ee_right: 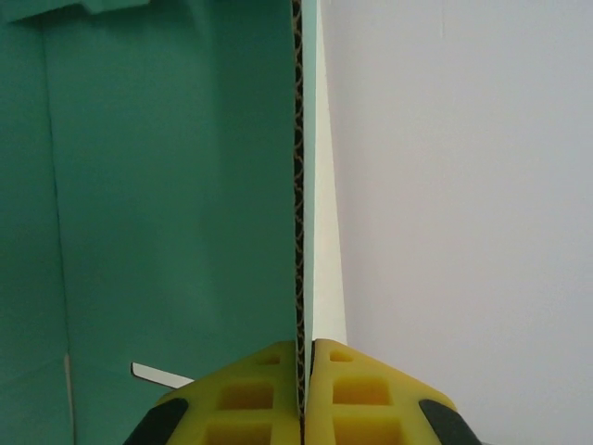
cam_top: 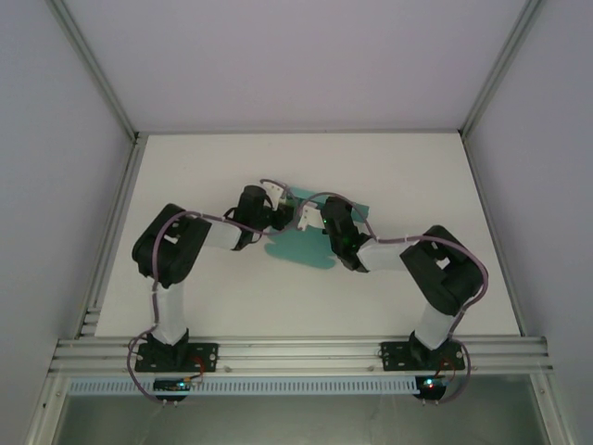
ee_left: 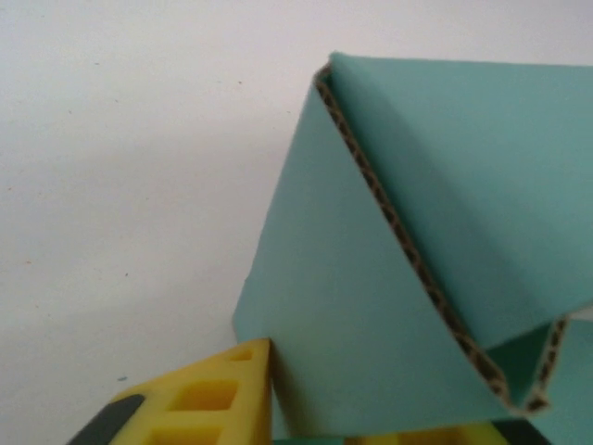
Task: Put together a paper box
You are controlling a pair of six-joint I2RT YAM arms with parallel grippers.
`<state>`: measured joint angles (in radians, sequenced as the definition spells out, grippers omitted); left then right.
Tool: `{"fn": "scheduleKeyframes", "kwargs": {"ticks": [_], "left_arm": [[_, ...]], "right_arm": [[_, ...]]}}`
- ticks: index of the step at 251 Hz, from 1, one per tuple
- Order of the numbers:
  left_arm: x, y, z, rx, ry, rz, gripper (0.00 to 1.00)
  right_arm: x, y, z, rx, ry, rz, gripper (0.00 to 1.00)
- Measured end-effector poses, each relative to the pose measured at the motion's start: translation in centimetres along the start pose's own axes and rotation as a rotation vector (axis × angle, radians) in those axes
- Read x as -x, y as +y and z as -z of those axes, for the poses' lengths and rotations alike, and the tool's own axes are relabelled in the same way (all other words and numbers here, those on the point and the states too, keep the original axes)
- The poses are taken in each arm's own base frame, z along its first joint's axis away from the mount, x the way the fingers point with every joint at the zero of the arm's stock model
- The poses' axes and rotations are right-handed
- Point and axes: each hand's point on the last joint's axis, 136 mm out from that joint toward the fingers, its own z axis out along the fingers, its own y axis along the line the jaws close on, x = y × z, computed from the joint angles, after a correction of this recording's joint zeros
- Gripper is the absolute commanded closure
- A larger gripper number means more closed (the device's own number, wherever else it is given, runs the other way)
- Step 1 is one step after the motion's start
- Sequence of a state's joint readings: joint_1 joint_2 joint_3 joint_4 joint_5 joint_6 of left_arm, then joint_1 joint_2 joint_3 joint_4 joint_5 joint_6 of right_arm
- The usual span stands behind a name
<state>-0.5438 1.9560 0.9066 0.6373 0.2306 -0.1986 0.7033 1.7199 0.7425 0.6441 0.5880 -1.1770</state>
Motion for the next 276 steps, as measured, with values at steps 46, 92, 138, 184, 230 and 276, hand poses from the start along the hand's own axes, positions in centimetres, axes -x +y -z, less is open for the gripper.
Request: {"fn": "scheduleKeyframes", "kwargs": {"ticks": [46,92,138,184,230,276], "left_arm": [[-0.7,-1.2,1.4,-0.101,0.002,0.0,0.51],[-1.3,-1.2,3.3,-0.122,0.014,0.003,0.59],[-1.0,-1.1,3.0,-0.146,0.023,0.011,0.62],[-0.3,-1.0,2.1,-0.153,0.03,0.035,0.63],[0.1,-0.8,1.1,-0.159,0.036,0.062,0.56],[0.6,-0.8,0.6,-0.157,0.031,0.078,0.51]], "right_arm": [[0.4,0.0,0.2,0.012,-0.028,-0.003,1.0],[1.0,0.3,0.5,0.012,-0.062,0.01,1.0],[0.9,0.4,0.4,0.008,-0.055,0.012,1.0],[0.5,0.3,0.1,-0.014,-0.021,0.009,1.0],[0.3,0.2,0.3,-0.031,0.009,0.01,1.0],[0.4,0.3,0.5,-0.035,0.018,0.015,1.0]]}}
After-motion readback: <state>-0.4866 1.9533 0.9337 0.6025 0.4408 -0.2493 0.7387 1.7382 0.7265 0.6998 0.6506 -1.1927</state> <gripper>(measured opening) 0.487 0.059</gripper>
